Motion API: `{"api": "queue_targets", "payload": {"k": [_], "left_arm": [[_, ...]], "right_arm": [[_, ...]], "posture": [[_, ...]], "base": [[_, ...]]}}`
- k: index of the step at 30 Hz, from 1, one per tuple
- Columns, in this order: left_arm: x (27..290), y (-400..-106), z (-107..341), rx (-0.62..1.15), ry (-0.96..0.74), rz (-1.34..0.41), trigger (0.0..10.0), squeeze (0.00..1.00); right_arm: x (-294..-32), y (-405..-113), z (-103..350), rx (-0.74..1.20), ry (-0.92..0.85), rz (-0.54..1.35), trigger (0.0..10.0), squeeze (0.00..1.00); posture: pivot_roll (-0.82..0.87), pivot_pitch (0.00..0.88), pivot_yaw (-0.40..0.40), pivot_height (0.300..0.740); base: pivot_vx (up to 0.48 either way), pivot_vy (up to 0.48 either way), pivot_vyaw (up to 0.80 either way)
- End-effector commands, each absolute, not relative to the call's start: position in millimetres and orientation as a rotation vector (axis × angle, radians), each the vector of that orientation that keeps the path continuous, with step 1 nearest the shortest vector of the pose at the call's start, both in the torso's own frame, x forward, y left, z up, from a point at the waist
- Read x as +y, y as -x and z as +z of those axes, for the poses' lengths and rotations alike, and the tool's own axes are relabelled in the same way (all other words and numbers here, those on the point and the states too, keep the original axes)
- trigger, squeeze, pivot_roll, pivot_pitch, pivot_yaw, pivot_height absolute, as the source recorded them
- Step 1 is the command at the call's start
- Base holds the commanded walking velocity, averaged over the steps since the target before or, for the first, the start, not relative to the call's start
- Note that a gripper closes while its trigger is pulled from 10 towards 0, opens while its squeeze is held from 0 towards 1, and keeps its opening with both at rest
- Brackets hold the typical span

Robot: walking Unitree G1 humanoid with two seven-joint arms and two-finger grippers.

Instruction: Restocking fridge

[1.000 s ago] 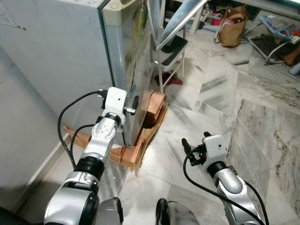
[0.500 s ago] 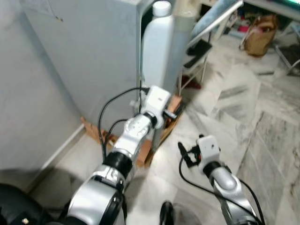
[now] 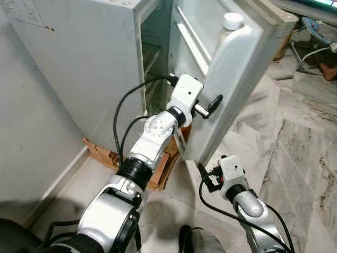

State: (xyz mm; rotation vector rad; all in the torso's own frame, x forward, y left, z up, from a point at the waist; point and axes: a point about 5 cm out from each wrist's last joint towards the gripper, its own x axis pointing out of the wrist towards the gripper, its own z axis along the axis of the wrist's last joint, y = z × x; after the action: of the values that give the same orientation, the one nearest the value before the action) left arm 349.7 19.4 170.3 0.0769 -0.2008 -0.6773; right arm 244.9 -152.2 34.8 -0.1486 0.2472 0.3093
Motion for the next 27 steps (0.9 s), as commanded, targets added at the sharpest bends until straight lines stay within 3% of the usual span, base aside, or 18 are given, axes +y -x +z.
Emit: {"api": "queue_targets", "payload": {"k": [1, 13, 21, 27], "left_arm": [[52, -346, 144, -0.127, -0.073, -0.587, 10.0, 0.0], [116, -312, 104, -0.021, -0.083, -0.38, 10.0, 0.0], [130, -290, 98, 0.003, -0.126, -0.366, 10.0, 0.0], [122, -290, 95, 0.026, -0.12, -0.367, 10.0, 0.0]], "right_arm": [[-155, -245, 35, 0.248, 0.153, 0.294, 10.0, 0.0], [-151, -258, 42, 0.192, 0.146, 0.29, 10.0, 0.0], [-151, -259, 40, 0.193, 0.152, 0.287, 10.0, 0.0], [-150, -261, 40, 0.187, 0.158, 0.284, 10.0, 0.0]], "posture": [[0.04, 0.11, -0.023, 0.74], [0.07, 0.1, -0.037, 0.74], [0.07, 0.096, -0.032, 0.74], [0.07, 0.09, -0.036, 0.74]], "base": [[0.0, 0.0, 0.0], [0.321, -0.313, -0.61], [0.402, -0.257, 0.0], [0.436, 0.0, 0.0]]}}
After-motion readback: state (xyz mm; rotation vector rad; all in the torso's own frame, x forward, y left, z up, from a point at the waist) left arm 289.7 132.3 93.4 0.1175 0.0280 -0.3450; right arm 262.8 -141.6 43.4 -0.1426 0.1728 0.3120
